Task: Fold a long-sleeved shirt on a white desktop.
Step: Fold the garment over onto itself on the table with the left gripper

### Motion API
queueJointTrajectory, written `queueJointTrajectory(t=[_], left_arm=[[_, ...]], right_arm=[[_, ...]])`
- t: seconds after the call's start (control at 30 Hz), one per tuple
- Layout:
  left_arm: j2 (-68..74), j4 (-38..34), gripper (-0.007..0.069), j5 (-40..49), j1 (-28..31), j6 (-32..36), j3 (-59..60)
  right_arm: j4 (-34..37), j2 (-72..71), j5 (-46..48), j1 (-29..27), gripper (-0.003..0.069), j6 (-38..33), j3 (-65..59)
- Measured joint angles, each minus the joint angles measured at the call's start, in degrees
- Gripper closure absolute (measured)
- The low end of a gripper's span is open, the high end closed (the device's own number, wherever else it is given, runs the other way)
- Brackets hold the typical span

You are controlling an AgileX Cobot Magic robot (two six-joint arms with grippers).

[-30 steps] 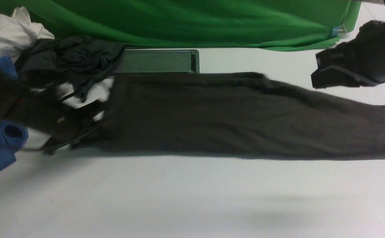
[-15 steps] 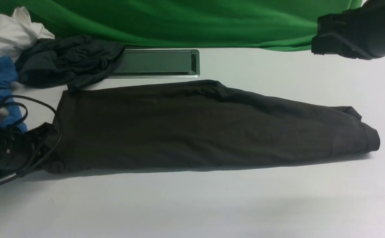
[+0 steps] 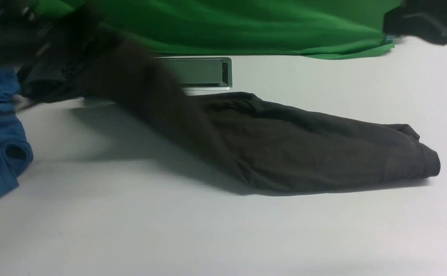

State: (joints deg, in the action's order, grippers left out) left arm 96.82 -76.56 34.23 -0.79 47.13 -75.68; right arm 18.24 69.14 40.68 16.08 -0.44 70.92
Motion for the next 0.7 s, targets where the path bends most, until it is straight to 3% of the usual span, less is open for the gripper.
queueJointTrajectory(t=[0.07,0.1,0.17,0.2,0.27,0.37,0.53,0.57,0.7], left_arm=[[5.65,0.50,0.0491,0.07,-8.23,-0.69,-8.46],[6.28,0.63,0.0491,0.07,-9.04,-0.84,-9.32],[14.65,3.43,0.0491,0.58,-19.22,-4.67,-20.70],[15.41,3.43,0.0491,0.58,-19.95,-4.67,-21.60],[27.26,6.63,0.0491,2.13,-29.82,-8.92,-34.31],[36.63,8.10,0.0491,2.74,-36.18,-10.21,-43.43],[49.66,13.91,0.0482,3.44,-42.90,-17.27,-55.27],[52.24,16.96,0.0458,3.93,-43.87,-21.48,-57.93],[53.67,22.47,0.0321,5.87,-44.08,-26.41,-60.85]], right_arm=[[0.14,-1.25,0.41,0.00,0.0632,0.00,0.00],[0.14,-1.36,0.52,0.00,0.0631,0.00,0.00],[0.14,-2.61,1.54,0.00,0.0629,0.00,0.00],[0.14,-2.78,1.80,0.00,0.0629,0.00,0.00],[0.09,-4.10,3.02,0.00,0.0628,-0.06,0.00],[-0.06,-4.92,3.76,0.00,0.0628,-0.06,0.00],[-0.20,-5.36,4.76,0.00,0.0622,-0.12,0.00],[-0.20,-5.36,4.94,0.00,0.0619,-0.12,0.00],[-0.26,-5.36,4.96,0.00,0.0611,-0.12,0.00]])
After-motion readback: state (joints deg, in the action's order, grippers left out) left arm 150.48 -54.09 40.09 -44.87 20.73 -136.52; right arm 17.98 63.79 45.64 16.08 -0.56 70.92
